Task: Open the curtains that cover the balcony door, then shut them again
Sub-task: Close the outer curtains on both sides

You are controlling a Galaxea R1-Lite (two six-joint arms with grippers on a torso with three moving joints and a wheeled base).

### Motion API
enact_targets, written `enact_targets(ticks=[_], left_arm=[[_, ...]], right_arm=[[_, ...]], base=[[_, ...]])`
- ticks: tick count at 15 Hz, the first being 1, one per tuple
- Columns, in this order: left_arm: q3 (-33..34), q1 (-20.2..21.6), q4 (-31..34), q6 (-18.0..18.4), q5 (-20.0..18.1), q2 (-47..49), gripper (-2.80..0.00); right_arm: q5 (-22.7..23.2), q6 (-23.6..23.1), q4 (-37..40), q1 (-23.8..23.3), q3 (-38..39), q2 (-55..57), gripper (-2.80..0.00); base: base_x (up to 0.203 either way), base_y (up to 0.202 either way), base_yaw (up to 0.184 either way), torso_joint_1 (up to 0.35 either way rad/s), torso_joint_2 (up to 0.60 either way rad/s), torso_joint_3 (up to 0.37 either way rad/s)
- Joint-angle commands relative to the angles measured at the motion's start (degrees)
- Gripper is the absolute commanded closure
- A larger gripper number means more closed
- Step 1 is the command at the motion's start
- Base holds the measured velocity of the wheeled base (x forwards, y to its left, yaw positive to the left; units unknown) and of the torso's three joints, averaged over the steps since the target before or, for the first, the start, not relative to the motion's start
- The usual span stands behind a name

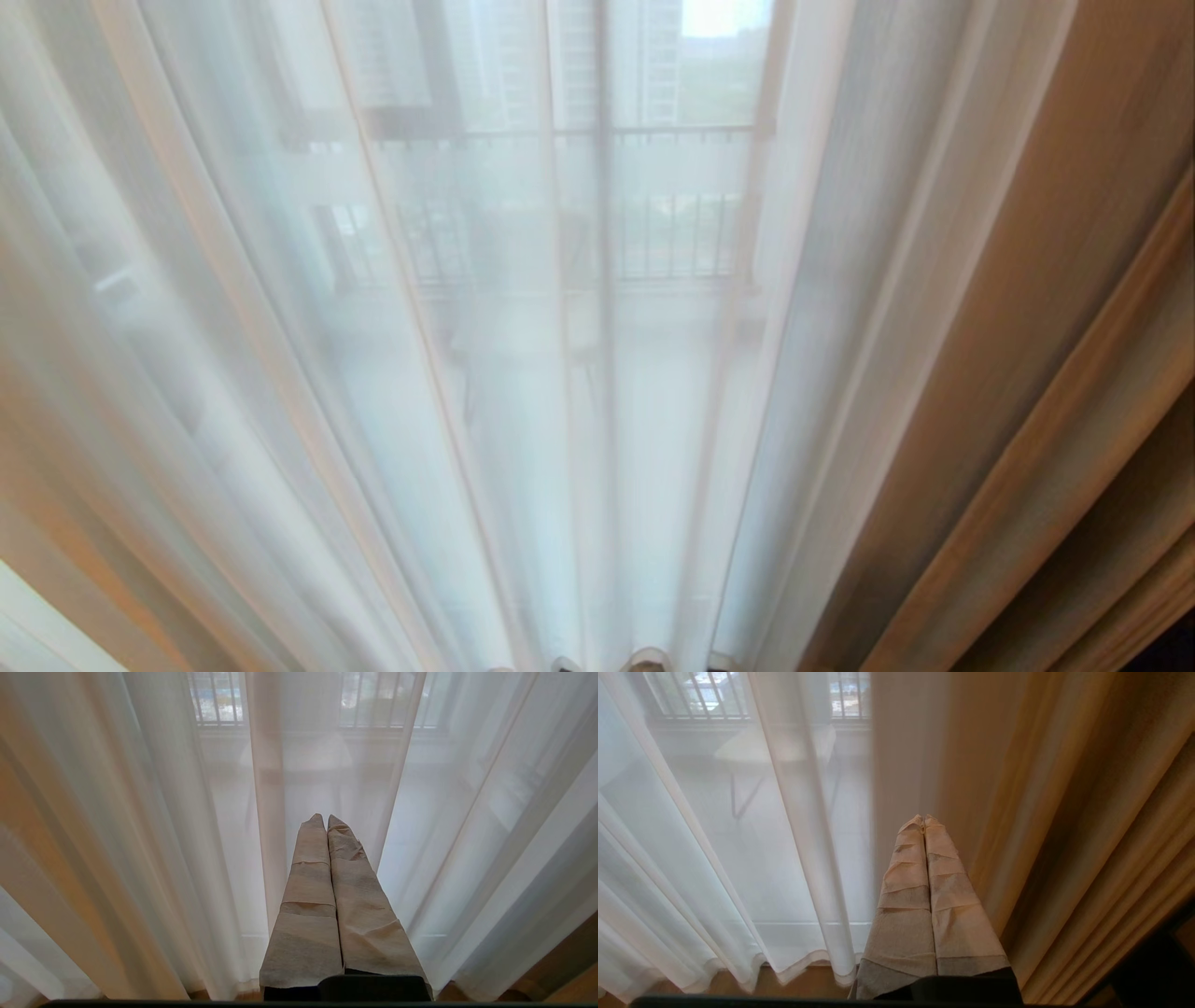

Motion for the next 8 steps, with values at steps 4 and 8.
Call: enact_targets(ticks=[4, 8], left_arm=[[0.01, 0.0, 0.01, -0.03, 0.13, -0.1, 0.0], [0.01, 0.0, -0.08, -0.03, 0.13, -0.1, 0.0]], right_arm=[[0.02, -0.12, -0.04, 0.02, 0.0, 0.0, 0.0], [0.02, -0.03, -0.04, 0.02, 0.0, 0.0, 0.0]], base=[[0.0, 0.0, 0.0, 0.0, 0.0, 0.0], [0.0, 0.0, 0.0, 0.0, 0.0, 0.0]])
